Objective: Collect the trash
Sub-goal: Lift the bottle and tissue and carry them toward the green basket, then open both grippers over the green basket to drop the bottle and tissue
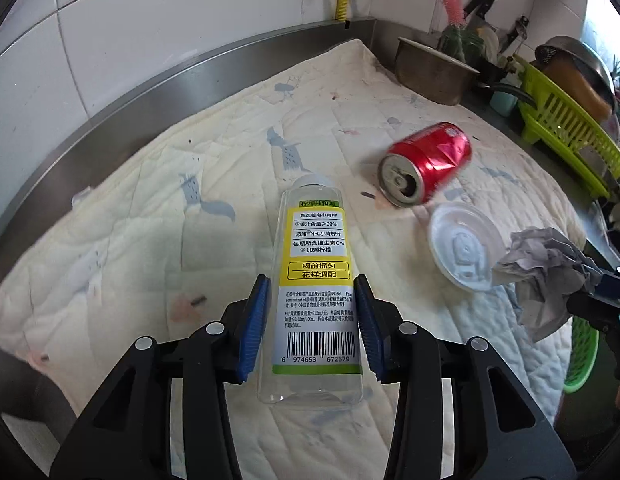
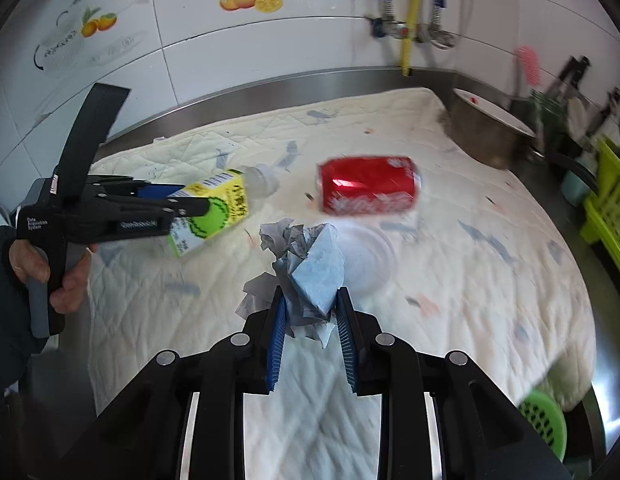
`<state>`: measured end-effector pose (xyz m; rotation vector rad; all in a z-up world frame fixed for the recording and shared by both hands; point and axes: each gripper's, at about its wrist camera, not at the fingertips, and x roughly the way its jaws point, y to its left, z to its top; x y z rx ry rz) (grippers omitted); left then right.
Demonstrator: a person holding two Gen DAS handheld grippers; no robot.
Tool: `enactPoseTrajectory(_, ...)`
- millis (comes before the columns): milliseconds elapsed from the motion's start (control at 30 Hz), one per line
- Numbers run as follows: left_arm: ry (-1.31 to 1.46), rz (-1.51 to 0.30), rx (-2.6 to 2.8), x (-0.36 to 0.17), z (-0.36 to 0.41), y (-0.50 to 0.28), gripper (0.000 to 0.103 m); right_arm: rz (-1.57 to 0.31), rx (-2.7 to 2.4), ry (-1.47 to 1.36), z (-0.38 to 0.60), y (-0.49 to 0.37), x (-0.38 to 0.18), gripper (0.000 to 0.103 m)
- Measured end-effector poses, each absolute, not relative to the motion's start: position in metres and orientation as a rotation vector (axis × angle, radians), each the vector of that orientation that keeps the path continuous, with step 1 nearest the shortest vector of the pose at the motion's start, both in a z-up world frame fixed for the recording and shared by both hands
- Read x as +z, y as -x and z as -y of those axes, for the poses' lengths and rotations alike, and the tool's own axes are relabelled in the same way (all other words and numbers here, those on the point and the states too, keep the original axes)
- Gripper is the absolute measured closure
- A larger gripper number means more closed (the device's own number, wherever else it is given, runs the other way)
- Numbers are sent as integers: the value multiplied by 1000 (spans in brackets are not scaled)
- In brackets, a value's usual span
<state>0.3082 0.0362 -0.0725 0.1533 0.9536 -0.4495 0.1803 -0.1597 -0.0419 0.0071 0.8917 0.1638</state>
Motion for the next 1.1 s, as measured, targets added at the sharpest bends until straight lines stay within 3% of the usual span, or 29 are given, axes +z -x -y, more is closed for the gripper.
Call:
enactPoseTrajectory(267, -185, -970, -445, -80, -24, -273, 61, -919, 66, -46, 212, -116, -53, 79)
enactPoseTrajectory(767, -250, -1072, -425, -98, 3, -294, 59, -951, -160, -137, 291, -45, -66, 79)
enactPoseTrajectory(1100, -235, -1006, -465, -84, 7, -268, 61, -1054, -297, -182, 333, -19, -105, 73)
